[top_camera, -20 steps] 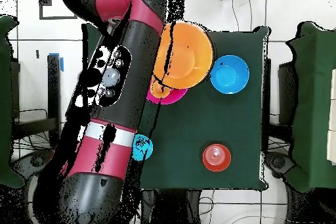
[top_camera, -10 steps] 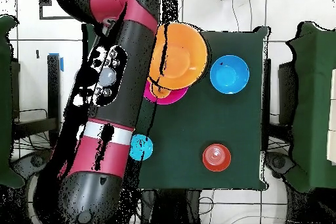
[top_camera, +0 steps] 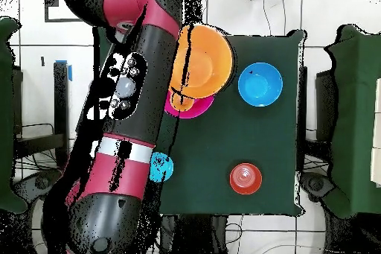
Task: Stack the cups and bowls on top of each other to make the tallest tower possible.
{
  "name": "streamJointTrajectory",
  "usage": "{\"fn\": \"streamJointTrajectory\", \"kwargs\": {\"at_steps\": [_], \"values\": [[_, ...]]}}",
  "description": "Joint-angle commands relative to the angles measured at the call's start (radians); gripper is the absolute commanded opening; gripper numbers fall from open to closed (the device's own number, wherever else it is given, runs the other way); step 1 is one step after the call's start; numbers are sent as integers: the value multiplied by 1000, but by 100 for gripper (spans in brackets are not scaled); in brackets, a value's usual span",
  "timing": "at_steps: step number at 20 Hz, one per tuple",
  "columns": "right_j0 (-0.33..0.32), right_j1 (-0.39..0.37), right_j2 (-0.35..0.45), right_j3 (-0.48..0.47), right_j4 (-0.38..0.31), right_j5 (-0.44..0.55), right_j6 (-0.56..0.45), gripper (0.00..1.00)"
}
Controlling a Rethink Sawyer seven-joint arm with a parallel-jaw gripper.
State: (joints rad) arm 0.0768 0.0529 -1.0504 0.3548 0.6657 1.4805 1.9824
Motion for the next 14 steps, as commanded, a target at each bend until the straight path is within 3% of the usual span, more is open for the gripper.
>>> {"fn": "streamJointTrajectory", "kwargs": {"at_steps": [1,14], "values": [[25,-8,120,36,-90,-23,-136,0],[64,-44,170,128,-156,-74,-150,0]]}}
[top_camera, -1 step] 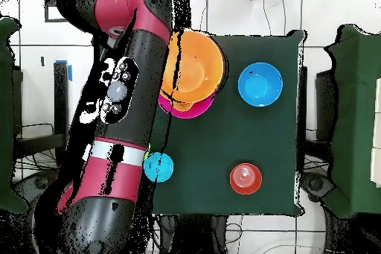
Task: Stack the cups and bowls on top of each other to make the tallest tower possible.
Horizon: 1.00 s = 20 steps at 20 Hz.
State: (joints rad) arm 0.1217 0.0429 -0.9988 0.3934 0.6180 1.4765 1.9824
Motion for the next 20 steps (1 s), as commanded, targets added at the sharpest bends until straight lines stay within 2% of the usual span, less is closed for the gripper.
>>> {"fn": "streamJointTrajectory", "kwargs": {"at_steps": [1,10,20], "values": [[19,-35,121,92,-116,-76,-149,0],[26,-58,164,137,-185,-132,-144,0],[53,-87,205,205,-233,-189,-122,0]]}}
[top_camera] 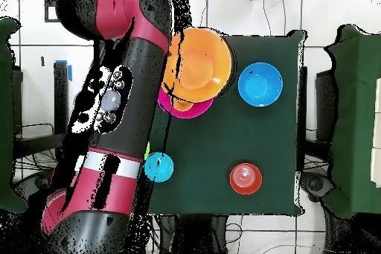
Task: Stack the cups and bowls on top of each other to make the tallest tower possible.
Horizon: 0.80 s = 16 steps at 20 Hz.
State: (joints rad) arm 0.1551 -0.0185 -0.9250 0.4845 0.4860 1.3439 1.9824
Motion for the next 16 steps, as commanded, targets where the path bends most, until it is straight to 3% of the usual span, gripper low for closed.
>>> {"fn": "streamJointTrajectory", "kwargs": {"at_steps": [1,16], "values": [[18,-25,133,112,-103,-58,-121,0],[27,-45,196,163,-122,-101,-108,0]]}}
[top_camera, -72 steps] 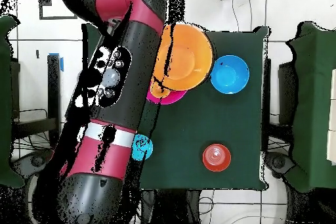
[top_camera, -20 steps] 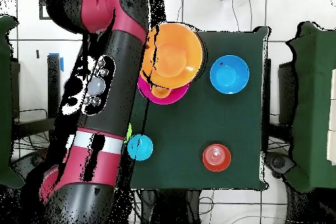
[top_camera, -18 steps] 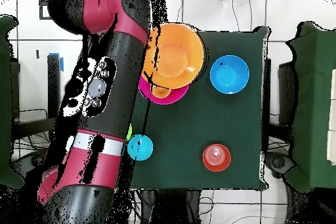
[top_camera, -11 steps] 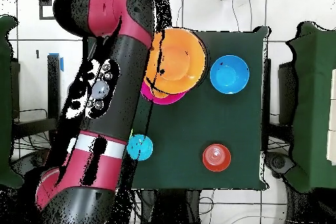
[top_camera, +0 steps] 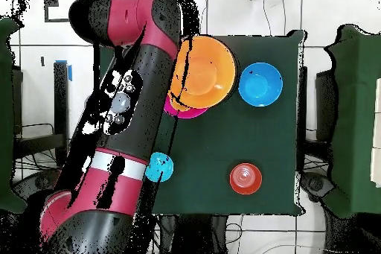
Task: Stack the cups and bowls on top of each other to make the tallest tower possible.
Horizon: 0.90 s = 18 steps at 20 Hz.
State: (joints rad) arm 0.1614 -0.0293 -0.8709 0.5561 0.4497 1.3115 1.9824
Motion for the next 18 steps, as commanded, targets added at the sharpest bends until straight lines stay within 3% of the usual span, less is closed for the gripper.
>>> {"fn": "streamJointTrajectory", "kwargs": {"at_steps": [1,18], "values": [[20,-34,146,91,-87,-71,-109,0],[44,-70,194,162,-113,-97,-124,0]]}}
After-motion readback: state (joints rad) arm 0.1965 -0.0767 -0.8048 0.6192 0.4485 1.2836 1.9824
